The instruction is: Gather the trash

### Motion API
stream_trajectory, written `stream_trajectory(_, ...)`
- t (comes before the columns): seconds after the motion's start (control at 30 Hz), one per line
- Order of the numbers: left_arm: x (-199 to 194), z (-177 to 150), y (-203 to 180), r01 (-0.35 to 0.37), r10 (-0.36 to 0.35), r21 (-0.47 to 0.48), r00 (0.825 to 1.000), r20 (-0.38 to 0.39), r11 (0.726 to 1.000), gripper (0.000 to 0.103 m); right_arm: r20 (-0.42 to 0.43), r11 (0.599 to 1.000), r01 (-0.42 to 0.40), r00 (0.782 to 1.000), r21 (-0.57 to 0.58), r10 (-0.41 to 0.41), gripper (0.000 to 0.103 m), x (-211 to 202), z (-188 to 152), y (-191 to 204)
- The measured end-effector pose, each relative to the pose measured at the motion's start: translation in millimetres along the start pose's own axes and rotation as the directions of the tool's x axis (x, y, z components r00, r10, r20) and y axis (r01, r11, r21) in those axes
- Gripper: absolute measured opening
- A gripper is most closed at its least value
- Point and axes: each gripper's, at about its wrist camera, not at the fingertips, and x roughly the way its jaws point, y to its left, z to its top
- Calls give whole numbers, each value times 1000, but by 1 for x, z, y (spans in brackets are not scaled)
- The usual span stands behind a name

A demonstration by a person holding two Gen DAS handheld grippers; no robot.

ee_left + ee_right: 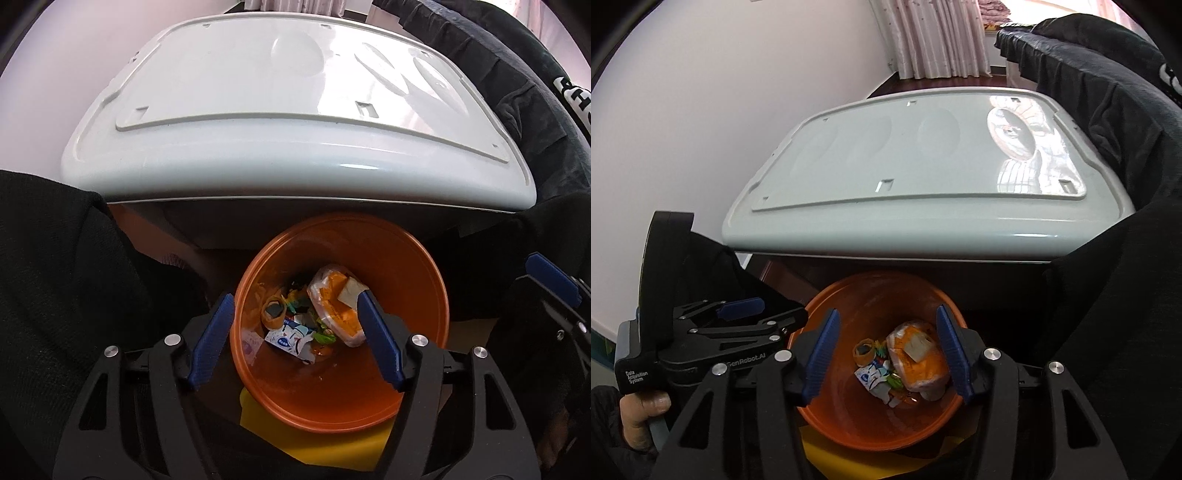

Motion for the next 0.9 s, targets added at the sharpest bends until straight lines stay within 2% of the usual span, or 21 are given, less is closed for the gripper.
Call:
stream_trajectory(0.1,-3,3,0,-4,5,-7,1000,15,1000,69,23,1000,20,1000,5,-20,62,-4,5,-3)
stream_trajectory(0.23,-10,15,3,-24,25,-23,998,56,999,72,68,997,77,995,-8,-76,77,-2,18,-5)
stream_trajectory(0.33,-11,29,3,-60,61,-15,993,104,998,73,126,985,166,979,-41,-160,90,7,35,-4)
stream_trajectory(0.43,-12,40,4,-68,69,-9,986,151,998,73,177,971,237,958,-44,-226,97,16,47,-7)
stream_trajectory(0.57,-14,50,9,-41,42,-9,974,221,999,73,186,962,274,945,-12,-267,98,29,61,-18)
stream_trajectory(0.67,-12,52,11,-59,57,-1,963,262,998,73,197,957,291,938,4,-286,98,35,63,-24)
stream_trajectory(0.9,-1,56,15,-32,31,0,966,257,999,73,205,956,294,936,-2,-287,98,43,65,-24)
